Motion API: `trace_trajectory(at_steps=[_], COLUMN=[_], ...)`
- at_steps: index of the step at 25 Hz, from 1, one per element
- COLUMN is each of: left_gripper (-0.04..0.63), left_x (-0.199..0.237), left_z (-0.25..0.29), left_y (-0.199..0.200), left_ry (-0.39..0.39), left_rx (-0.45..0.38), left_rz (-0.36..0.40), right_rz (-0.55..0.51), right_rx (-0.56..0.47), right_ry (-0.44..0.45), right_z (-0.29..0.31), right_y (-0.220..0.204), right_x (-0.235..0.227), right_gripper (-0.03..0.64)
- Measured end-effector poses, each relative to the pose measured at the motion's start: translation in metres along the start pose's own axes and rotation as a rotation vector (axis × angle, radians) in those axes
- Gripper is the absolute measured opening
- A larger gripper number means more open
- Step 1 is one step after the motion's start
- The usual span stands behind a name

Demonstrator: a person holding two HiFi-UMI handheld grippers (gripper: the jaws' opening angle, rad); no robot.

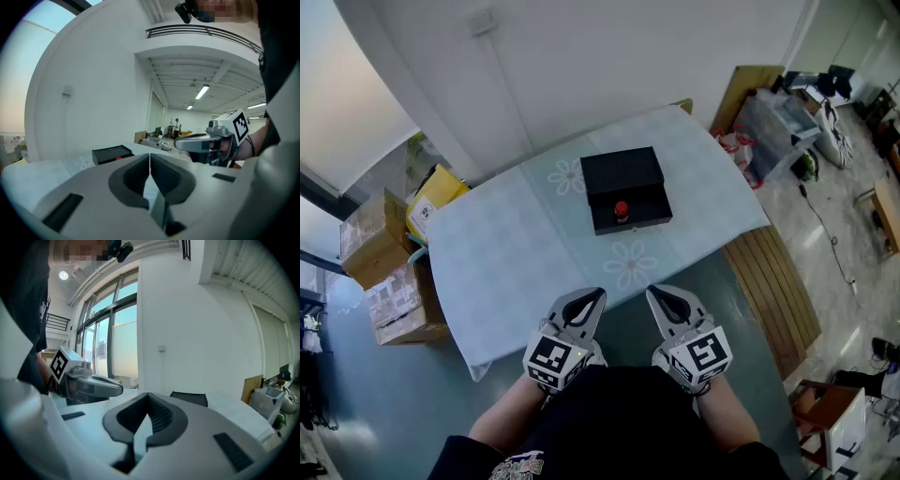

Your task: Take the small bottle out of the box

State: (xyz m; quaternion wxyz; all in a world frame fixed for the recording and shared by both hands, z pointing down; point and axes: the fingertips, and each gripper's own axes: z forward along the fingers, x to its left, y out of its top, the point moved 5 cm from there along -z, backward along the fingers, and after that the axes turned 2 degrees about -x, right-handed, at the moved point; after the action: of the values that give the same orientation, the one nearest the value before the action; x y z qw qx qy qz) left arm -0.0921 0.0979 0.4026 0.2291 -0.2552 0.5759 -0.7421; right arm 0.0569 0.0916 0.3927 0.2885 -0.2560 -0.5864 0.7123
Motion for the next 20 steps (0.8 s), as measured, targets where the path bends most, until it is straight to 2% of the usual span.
trace_trajectory(at_steps=[20], left_gripper=[0.029], left_x=[0.041], left_z=[-0.009], left_y=[-0.005], left_ry=[-0.047], left_rx=[-0.016], left_rz=[-0.026], right_rz=[-0.007], right_rx=[-0.004], right_ry=[-0.047], right_z=[0.033], right_y=[0.007], right_x=[0.013], right_gripper=[0.019])
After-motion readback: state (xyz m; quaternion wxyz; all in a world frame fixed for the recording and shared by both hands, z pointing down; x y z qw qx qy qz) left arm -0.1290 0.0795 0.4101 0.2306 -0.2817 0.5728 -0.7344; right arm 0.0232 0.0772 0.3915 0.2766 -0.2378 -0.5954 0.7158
